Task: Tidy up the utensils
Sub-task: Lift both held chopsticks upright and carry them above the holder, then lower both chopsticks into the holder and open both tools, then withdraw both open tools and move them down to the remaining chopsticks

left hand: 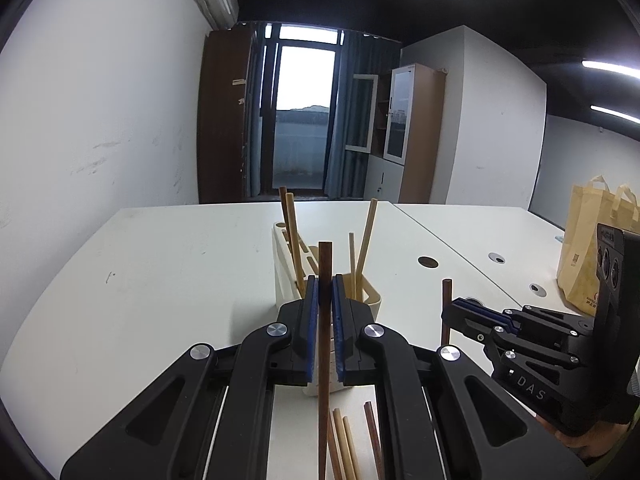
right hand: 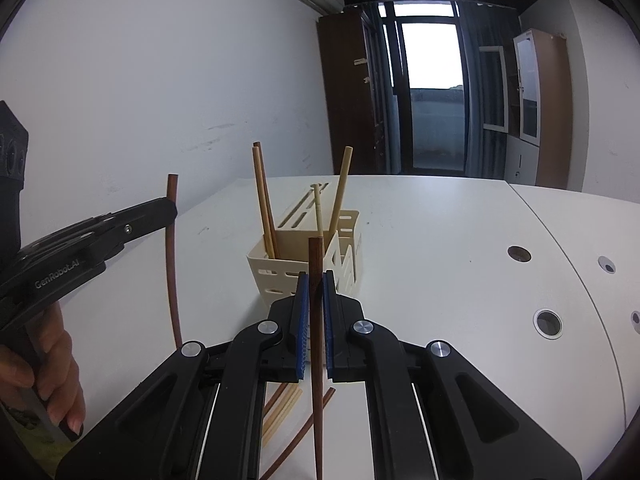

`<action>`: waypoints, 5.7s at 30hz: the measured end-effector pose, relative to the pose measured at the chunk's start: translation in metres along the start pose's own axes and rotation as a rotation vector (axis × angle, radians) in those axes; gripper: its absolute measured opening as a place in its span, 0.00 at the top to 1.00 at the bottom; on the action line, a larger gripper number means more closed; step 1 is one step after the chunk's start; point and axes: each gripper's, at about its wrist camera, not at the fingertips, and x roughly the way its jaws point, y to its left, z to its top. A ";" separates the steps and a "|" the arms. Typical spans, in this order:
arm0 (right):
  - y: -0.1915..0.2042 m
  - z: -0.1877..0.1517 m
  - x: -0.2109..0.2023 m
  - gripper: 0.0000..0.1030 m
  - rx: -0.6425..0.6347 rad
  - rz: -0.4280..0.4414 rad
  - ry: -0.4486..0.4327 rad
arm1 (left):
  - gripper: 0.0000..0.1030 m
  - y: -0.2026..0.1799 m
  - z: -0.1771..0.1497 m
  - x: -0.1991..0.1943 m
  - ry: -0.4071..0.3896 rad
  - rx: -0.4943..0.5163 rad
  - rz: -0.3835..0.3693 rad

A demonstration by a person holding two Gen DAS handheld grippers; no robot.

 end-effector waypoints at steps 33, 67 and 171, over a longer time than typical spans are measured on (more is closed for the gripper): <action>0.008 0.068 -0.024 0.93 -0.023 0.032 -0.208 | 0.94 -0.005 0.035 -0.019 -0.205 -0.024 0.008; -0.019 0.104 -0.011 0.93 0.000 0.154 -0.569 | 0.94 -0.037 0.042 -0.008 -0.632 -0.033 0.056; -0.014 -0.067 0.070 0.47 0.024 -0.066 0.253 | 0.62 0.023 -0.089 0.086 0.333 -0.042 -0.014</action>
